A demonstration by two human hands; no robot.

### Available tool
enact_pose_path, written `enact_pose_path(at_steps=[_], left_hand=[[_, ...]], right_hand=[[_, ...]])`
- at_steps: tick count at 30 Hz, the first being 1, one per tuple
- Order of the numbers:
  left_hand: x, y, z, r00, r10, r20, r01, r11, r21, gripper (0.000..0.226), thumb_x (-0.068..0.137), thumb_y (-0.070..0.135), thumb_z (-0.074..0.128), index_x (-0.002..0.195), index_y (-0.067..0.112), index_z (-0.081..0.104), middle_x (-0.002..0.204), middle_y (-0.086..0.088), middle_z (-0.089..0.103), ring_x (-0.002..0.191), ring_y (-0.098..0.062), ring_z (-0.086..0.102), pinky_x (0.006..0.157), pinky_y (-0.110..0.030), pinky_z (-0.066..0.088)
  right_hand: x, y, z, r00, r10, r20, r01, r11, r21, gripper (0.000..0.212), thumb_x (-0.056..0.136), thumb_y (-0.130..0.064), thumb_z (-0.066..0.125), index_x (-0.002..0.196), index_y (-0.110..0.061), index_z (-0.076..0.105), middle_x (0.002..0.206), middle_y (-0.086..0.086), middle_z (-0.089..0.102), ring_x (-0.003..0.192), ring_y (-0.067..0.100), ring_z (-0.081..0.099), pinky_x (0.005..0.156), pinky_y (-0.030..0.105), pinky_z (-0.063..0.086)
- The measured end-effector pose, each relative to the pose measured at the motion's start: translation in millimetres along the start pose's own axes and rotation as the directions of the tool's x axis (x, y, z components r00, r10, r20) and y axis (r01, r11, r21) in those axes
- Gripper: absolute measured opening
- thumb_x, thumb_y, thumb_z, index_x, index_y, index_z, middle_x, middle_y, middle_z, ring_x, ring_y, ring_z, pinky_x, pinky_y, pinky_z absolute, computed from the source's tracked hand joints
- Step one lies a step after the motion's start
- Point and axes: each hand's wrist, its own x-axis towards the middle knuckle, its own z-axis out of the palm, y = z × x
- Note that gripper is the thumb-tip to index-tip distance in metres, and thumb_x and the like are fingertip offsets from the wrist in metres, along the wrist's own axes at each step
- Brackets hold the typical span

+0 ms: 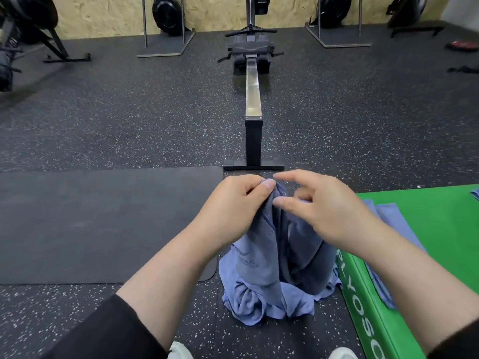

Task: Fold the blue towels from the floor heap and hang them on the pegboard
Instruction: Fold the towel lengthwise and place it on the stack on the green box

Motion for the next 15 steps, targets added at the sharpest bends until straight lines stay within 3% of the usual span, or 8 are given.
enact_pose_path(at_steps=[3, 6, 9, 12, 15], left_hand=[[-1.4, -0.6, 2.0, 1.0, -0.009, 0.022, 0.01, 0.998, -0.062, 0.04, 0.102, 0.035, 0.055, 0.081, 0.003, 0.067, 0.063, 0.006, 0.041, 0.06, -0.007, 0.033, 0.056, -0.027, 0.027], [-1.2, -2.8, 3.0, 0.999, -0.046, 0.014, 0.047, 0.995, -0.083, 0.031, 0.098, 0.036, 0.062, 0.081, 0.012, 0.073, 0.063, 0.008, 0.05, 0.06, -0.006, 0.039, 0.056, -0.025, 0.03], [1.1, -7.0, 1.1, 0.995, -0.092, -0.03, 0.09, 0.993, -0.073, 0.02, 0.093, 0.031, 0.07, 0.077, 0.019, 0.072, 0.065, 0.009, 0.063, 0.06, -0.004, 0.048, 0.057, -0.022, 0.037], [2.0, -10.8, -1.5, 0.983, -0.153, -0.103, 0.165, 0.979, 0.116, 0.009, 0.088, 0.022, 0.065, 0.082, 0.028, 0.069, 0.076, 0.01, 0.07, 0.073, -0.008, 0.061, 0.066, -0.028, 0.047], [-0.2, -10.6, -4.5, 0.965, -0.197, -0.172, 0.244, 0.914, 0.323, 0.01, 0.085, 0.019, 0.057, 0.087, 0.027, 0.062, 0.084, 0.008, 0.068, 0.083, -0.019, 0.061, 0.067, -0.032, 0.042]], right_hand=[[2.2, 4.1, 5.4, 1.0, -0.005, 0.007, 0.005, 0.999, 0.036, 0.005, 0.093, -0.038, 0.068, 0.097, -0.038, 0.069, 0.058, 0.006, 0.057, 0.056, 0.007, 0.039, 0.059, 0.038, 0.043], [1.4, 5.5, 7.8, 1.0, 0.018, 0.0, -0.018, 0.998, 0.052, 0.017, 0.09, -0.047, 0.063, 0.094, -0.032, 0.068, 0.071, 0.009, 0.069, 0.062, 0.013, 0.049, 0.07, 0.047, 0.051], [1.5, 5.9, 4.5, 0.997, 0.018, -0.072, -0.014, 0.998, 0.053, 0.01, 0.094, -0.032, 0.067, 0.086, -0.027, 0.067, 0.072, -0.004, 0.072, 0.063, 0.014, 0.061, 0.071, 0.038, 0.052], [1.8, 5.6, 0.0, 0.99, 0.036, -0.137, -0.035, 0.999, 0.01, 0.014, 0.095, -0.027, 0.067, 0.081, -0.025, 0.066, 0.068, -0.011, 0.07, 0.056, 0.004, 0.053, 0.06, 0.021, 0.043], [1.5, 5.8, -1.2, 0.98, 0.076, -0.184, -0.078, 0.997, -0.003, 0.016, 0.095, -0.031, 0.066, 0.081, -0.023, 0.066, 0.067, -0.004, 0.07, 0.061, 0.013, 0.058, 0.067, 0.031, 0.046]])
